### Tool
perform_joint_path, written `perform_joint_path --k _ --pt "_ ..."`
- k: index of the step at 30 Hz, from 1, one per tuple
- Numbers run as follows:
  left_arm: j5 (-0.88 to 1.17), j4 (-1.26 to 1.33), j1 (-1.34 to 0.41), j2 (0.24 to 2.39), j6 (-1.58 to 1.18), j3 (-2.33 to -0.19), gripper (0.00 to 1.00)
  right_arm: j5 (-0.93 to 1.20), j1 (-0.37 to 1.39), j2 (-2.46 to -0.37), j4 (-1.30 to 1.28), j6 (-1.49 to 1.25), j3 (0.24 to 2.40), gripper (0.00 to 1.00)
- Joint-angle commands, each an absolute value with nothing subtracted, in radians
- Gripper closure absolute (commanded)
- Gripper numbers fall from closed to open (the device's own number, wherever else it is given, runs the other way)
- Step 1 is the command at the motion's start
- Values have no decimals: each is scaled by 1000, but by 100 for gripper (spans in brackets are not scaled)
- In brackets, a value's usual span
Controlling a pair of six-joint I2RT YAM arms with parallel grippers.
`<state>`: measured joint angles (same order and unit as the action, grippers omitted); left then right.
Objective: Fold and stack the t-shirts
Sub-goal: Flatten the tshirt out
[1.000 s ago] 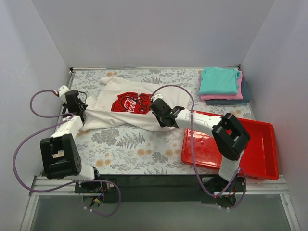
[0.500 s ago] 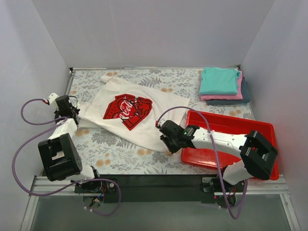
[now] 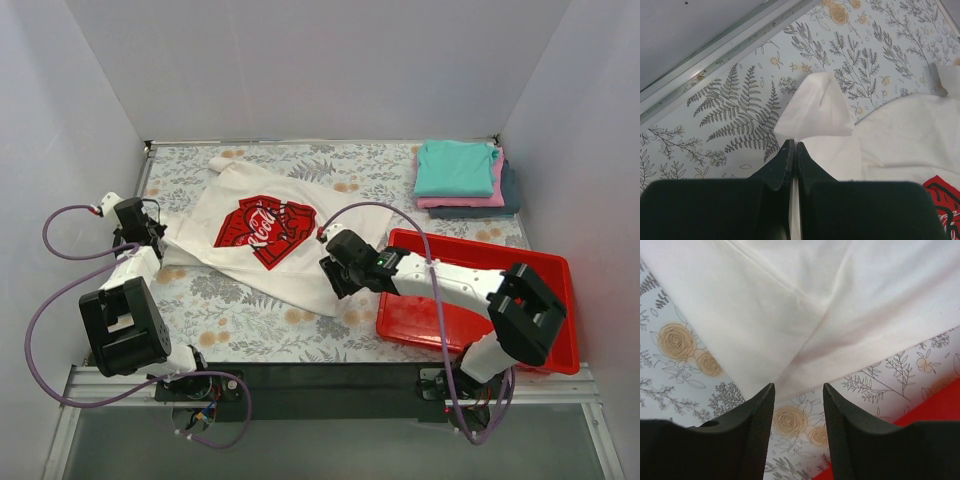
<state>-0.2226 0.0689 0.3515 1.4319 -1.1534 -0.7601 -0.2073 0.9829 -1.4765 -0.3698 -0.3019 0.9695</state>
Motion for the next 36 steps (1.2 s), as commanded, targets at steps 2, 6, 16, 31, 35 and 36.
perform_joint_path --k 2,6,16,31,35,36 --pt "-196 91 357 1411 -1160 -756 100 -192 959 -1552 -232 -267 1015 62" --pt "-189 92 357 1411 -1160 -756 100 -166 934 -1598 -157 -247 1022 62" --pt "-176 92 356 1414 -1160 -756 100 -97 873 -1683 -84 -230 1017 63" --pt "-158 92 357 1424 -1158 -759 100 -8 847 -1727 -15 -212 989 74" --pt "-153 94 357 1420 -1160 -758 100 -8 848 -1726 -18 -218 976 89" --pt "-150 94 356 1420 -1160 -758 100 -8 847 -1723 -20 -218 970 91"
